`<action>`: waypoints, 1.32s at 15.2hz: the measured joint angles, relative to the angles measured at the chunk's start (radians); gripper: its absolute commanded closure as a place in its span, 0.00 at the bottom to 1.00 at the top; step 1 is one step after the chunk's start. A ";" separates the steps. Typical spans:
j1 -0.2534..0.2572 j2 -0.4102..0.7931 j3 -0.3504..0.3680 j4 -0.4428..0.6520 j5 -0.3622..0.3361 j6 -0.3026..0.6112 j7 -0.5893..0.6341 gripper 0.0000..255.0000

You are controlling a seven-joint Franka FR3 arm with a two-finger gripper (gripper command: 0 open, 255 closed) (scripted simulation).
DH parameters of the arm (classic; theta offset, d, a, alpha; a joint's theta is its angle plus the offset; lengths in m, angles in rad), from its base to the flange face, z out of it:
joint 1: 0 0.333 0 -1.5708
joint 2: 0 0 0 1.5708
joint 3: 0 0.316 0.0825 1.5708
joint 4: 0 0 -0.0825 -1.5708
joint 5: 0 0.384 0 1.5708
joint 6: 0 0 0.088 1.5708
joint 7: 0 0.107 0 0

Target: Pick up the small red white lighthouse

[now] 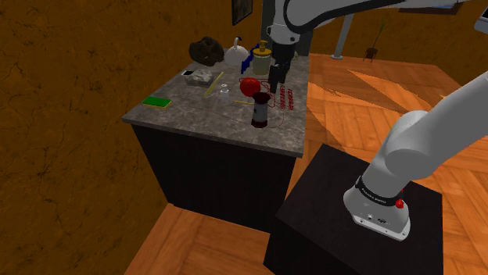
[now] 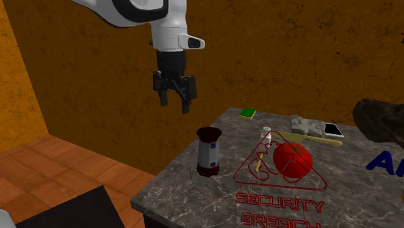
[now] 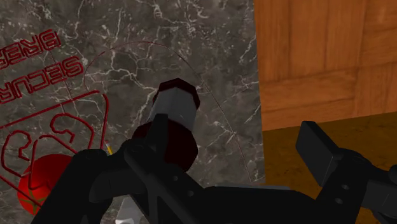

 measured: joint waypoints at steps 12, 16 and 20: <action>-0.031 0.435 -0.041 0.300 0.009 0.113 -0.051 0.00; -0.032 0.468 -0.041 0.282 0.011 0.162 -0.055 0.00; -0.030 0.483 -0.040 0.255 0.012 0.204 -0.053 1.00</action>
